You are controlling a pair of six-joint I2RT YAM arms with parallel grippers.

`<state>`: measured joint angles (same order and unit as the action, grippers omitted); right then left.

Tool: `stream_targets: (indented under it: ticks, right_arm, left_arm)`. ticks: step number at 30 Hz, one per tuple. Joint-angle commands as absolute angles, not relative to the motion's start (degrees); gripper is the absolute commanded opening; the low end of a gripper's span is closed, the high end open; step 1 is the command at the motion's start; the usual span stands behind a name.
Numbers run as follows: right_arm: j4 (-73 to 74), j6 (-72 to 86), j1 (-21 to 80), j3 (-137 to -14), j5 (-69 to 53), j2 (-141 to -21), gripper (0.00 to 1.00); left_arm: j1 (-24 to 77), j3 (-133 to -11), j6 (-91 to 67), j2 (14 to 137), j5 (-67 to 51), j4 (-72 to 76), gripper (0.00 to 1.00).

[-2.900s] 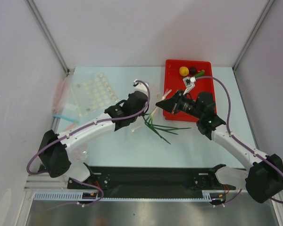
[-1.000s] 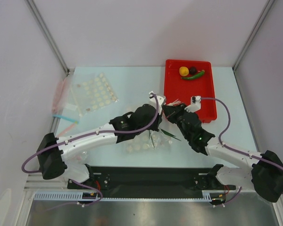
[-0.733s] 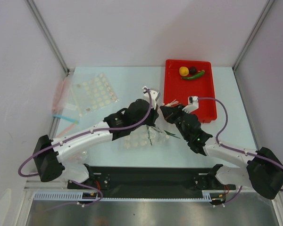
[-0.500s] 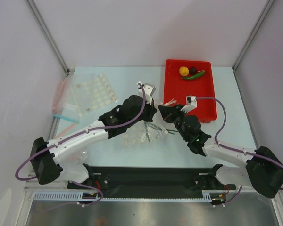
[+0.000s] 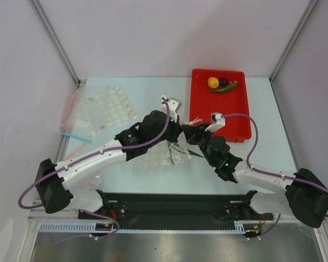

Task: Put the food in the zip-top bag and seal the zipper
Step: Place the fake vegetable in the zipper food storage bag.

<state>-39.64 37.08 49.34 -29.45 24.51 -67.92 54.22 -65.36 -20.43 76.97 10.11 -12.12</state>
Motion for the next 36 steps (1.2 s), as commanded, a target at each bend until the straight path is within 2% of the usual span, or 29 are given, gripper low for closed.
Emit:
stream_targets:
  ticks: [1, 4, 6, 15, 17, 18, 20, 26, 32, 36]
  right_arm:
    - [-35.26, 35.77, 49.92, -32.95, 29.79, -66.53, 0.00]
    - [-35.41, 33.67, 50.62, -33.22, 31.72, -65.83, 0.01]
    - [-35.16, 31.48, 51.06, -33.31, 33.48, -64.43, 0.09]
    - [-33.58, 27.60, 51.06, -33.84, 35.60, -61.17, 0.20]
    - [-33.05, 27.77, 51.06, -34.10, 35.42, -61.87, 0.17]
    - [-32.96, 28.12, 51.15, -34.19, 35.16, -62.22, 0.06]
    - [-32.43, 30.22, 51.06, -34.19, 34.89, -63.10, 0.00]
    - [-37.17, 38.57, 50.80, -31.29, 34.98, -66.79, 0.00]
    - [-44.20, 45.52, 46.76, -26.81, 25.77, -66.45, 0.00]
    - [-44.47, 47.28, 45.79, -26.54, 24.26, -66.44, 0.00]
  left_arm:
    - [53.96, -65.83, -19.07, 76.38, 9.58, -10.72, 0.00]
    - [53.96, -66.44, -18.81, 77.34, 9.76, -11.51, 0.00]
    - [53.88, -67.23, -18.72, 78.92, 9.76, -12.83, 0.00]
    - [53.96, -67.85, -19.07, 79.98, 9.49, -13.88, 0.00]
    - [53.96, -67.94, -19.07, 79.37, 10.02, -13.80, 0.00]
    - [53.96, -67.77, -19.25, 79.19, 10.28, -13.71, 0.00]
    - [53.96, -67.50, -19.42, 78.40, 10.55, -12.83, 0.00]
    - [53.96, -65.49, -19.86, 75.95, 4.93, -8.97, 0.00]
    - [53.96, -60.57, -20.21, 71.99, 0.44, -2.82, 0.00]
    - [53.96, -60.38, -20.30, 72.33, -6.58, -1.58, 0.00]
